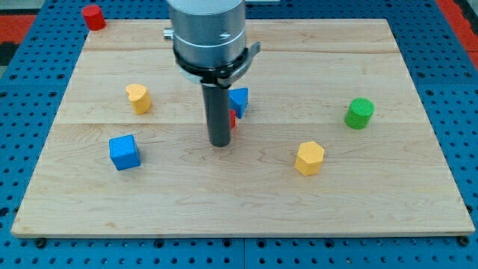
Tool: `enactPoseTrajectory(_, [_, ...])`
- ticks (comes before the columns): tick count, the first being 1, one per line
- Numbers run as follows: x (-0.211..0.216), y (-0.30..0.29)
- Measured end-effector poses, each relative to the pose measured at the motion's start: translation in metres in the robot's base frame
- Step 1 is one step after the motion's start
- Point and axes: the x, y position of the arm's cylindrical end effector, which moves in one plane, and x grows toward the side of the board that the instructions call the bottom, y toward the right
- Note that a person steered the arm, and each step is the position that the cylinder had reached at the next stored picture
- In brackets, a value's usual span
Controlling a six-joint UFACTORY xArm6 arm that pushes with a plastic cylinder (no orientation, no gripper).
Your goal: Push the red star bottom right to the red circle
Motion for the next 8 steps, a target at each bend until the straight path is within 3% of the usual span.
enactPoseTrajectory(1, [0.000, 0.052])
enactPoseTrajectory(4, [-0.041, -0.057])
enactPoseTrajectory(6, [-0.100, -0.043])
enactPoseTrajectory(8, [-0.139, -0.091])
